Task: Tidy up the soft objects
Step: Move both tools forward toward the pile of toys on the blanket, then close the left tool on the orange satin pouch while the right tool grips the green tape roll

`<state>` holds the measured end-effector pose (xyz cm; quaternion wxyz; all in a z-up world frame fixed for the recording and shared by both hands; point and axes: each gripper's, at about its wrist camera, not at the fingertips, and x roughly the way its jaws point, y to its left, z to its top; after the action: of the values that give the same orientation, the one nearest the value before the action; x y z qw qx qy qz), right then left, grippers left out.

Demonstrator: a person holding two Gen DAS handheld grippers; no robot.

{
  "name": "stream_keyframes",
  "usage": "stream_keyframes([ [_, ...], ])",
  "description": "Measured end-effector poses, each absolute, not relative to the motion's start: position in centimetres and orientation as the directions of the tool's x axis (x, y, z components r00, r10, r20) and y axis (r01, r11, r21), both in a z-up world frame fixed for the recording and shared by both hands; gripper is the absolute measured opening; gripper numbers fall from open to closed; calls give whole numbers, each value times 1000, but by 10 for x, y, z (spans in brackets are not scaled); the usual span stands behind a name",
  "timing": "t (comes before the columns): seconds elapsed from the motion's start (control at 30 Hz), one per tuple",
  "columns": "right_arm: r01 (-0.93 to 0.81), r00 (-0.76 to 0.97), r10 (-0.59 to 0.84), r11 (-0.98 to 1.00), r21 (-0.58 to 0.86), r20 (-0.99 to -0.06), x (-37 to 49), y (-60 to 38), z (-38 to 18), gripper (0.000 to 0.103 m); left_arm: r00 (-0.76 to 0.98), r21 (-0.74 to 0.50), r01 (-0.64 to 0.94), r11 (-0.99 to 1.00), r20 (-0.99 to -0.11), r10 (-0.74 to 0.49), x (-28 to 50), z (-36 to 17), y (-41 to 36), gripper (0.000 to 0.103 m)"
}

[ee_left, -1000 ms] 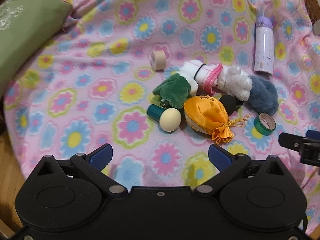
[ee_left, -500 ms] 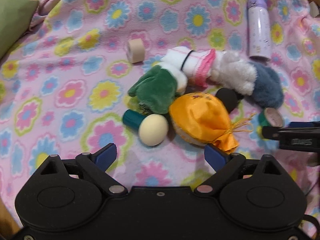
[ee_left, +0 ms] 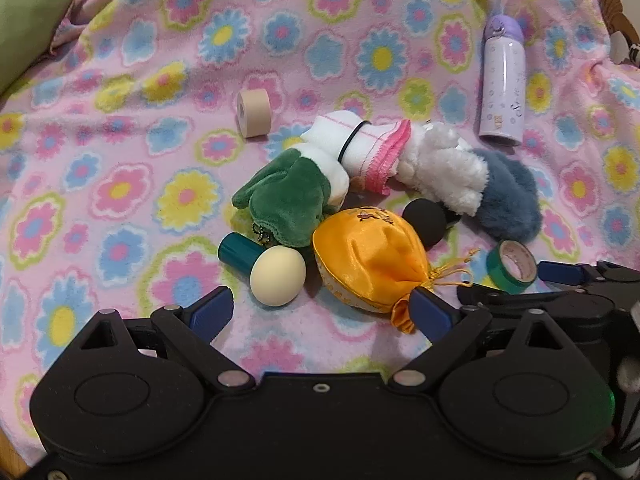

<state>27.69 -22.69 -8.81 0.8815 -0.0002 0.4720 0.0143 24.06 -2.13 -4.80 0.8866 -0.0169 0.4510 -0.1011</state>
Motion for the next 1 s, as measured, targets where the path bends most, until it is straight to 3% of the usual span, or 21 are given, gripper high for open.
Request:
stream_keyframes([
  [0.13,-27,548,29,1000,17,-836,279,-227,-88,103,561,-134,165,977,-802,-205,251,-51,-16,95],
  [0.6,-29,553,35,999,22,-832,277,-227,-87,102,567,-210,219,953,-767,-299,247,-36,-22,92],
  [0.67,-24,563,31,999,21,-826,275,-229,-83,93,566,-212,229,950,-765,-307,248,-35,-27,92],
  [0.77,-7,582,27,1000,28,-812,270,-234,-77,66,565,-205,242,948,-764,-310,248,-34,-33,92],
  [0.87,5,585,49,998,64,-810,269,-241,-72,48,560,-192,255,948,-769,-307,247,-35,-39,92],
  [1.0,7,579,77,995,99,-812,267,-247,-67,48,552,-184,257,949,-778,-300,251,-37,-47,92],
])
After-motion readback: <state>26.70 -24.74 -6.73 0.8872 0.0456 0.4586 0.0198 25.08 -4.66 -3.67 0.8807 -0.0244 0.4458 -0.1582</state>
